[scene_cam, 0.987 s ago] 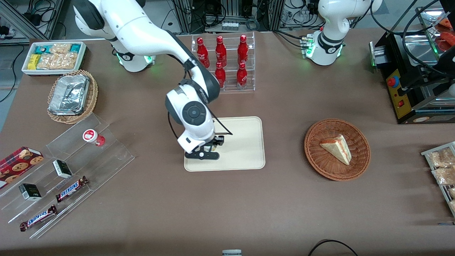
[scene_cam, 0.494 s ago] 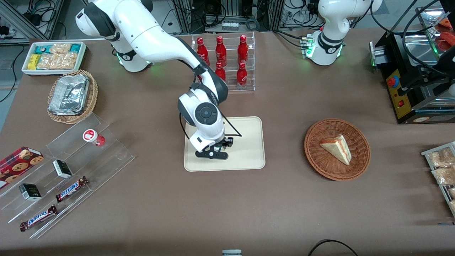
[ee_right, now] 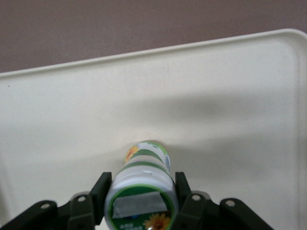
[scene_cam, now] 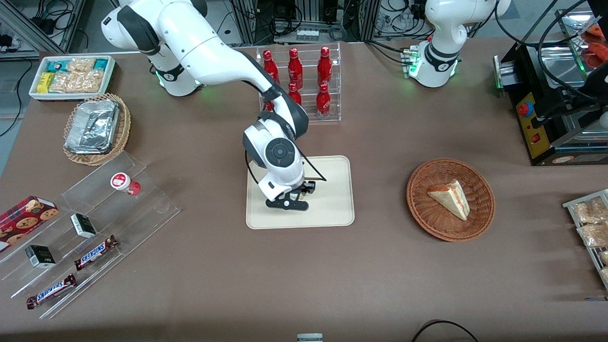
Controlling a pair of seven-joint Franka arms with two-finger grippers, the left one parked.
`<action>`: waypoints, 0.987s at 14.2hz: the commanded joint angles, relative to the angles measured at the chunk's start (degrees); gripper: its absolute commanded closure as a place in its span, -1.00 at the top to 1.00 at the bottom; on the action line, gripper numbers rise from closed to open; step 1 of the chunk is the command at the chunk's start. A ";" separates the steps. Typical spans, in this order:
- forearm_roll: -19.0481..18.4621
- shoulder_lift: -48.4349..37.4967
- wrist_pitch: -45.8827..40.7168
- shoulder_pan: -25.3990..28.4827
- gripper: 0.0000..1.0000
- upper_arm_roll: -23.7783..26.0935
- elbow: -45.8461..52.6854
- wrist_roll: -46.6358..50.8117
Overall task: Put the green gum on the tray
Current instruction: 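Lower the held gum bottle onto the center of the cream tray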
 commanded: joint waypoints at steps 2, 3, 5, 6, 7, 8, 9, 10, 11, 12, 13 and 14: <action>1.48 2.06 0.05 0.44 -0.68 -0.33 2.59 -0.03; 1.48 2.24 0.05 0.44 -0.25 -0.33 2.59 -0.12; 1.40 2.59 0.05 0.44 0.85 -0.33 2.59 -0.21; 1.31 2.59 0.05 0.44 1.00 -0.33 2.51 -0.30; 1.22 2.59 0.05 0.44 1.00 -0.33 2.51 -0.47; 1.05 2.59 0.05 0.44 1.00 -0.33 2.51 -0.47; 1.04 2.59 0.05 0.44 1.00 -0.33 2.51 -0.47; 1.04 2.59 0.05 0.44 1.00 -0.33 2.51 -0.56; 0.96 2.59 0.05 0.52 1.00 -0.33 2.51 -0.56; 0.96 2.59 0.05 0.52 1.00 -0.33 2.42 -0.56; 0.96 2.59 0.05 0.44 1.00 -0.33 2.42 -0.65; 0.96 2.59 -0.04 0.44 1.00 -0.33 2.33 -1.17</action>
